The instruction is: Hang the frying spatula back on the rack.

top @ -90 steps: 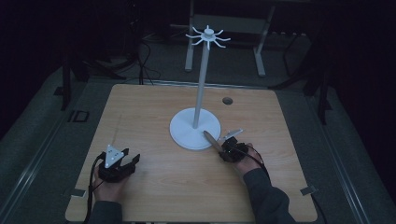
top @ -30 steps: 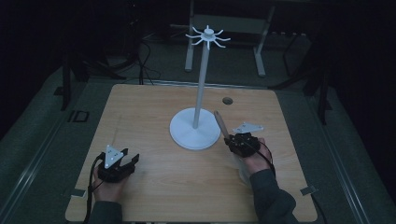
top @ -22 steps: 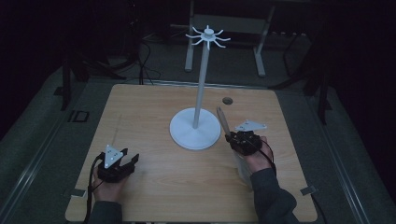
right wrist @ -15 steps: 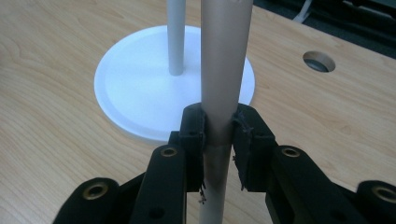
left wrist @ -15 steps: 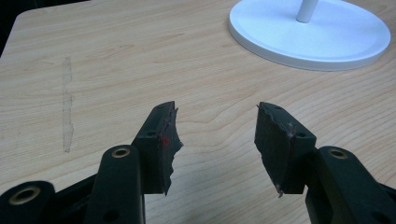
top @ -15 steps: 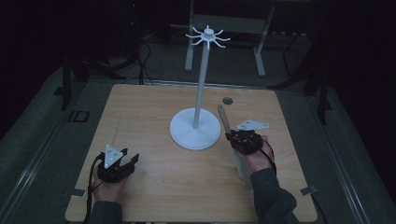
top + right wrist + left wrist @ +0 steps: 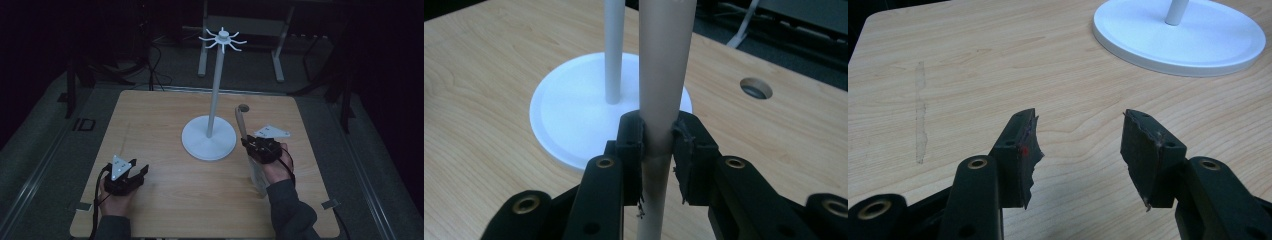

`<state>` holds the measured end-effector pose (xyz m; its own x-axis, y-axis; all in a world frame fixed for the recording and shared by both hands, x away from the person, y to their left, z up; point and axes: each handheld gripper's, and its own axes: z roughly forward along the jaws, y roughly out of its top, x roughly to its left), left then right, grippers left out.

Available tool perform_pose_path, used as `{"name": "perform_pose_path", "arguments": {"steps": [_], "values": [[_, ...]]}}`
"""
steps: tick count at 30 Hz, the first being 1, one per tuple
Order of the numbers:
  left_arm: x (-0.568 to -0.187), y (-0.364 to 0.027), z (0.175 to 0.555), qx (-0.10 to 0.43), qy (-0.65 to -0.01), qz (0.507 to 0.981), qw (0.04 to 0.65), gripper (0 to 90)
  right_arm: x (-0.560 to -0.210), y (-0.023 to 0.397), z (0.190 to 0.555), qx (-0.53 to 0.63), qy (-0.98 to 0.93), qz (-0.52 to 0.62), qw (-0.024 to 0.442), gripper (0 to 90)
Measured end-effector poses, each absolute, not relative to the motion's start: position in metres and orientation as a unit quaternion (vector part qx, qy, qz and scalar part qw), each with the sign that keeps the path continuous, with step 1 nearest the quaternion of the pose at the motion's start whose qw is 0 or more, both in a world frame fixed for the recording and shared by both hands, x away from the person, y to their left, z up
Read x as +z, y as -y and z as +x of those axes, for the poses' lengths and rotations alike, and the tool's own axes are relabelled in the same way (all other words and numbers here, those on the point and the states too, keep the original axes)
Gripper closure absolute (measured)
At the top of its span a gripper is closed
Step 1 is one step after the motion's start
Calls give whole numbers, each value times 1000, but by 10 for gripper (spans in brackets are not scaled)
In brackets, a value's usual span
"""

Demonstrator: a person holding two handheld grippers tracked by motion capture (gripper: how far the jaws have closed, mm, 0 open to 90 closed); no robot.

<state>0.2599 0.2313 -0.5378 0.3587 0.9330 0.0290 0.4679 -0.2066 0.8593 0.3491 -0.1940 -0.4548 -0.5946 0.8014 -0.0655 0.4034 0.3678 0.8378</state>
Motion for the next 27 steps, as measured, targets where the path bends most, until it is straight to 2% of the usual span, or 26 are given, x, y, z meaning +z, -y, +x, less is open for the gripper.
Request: {"name": "perform_pose_path", "arguments": {"steps": [27], "values": [[-537, -232, 260, 291, -485, 721, 400, 486, -433, 191, 343, 464, -764, 361, 264, 746]]}}
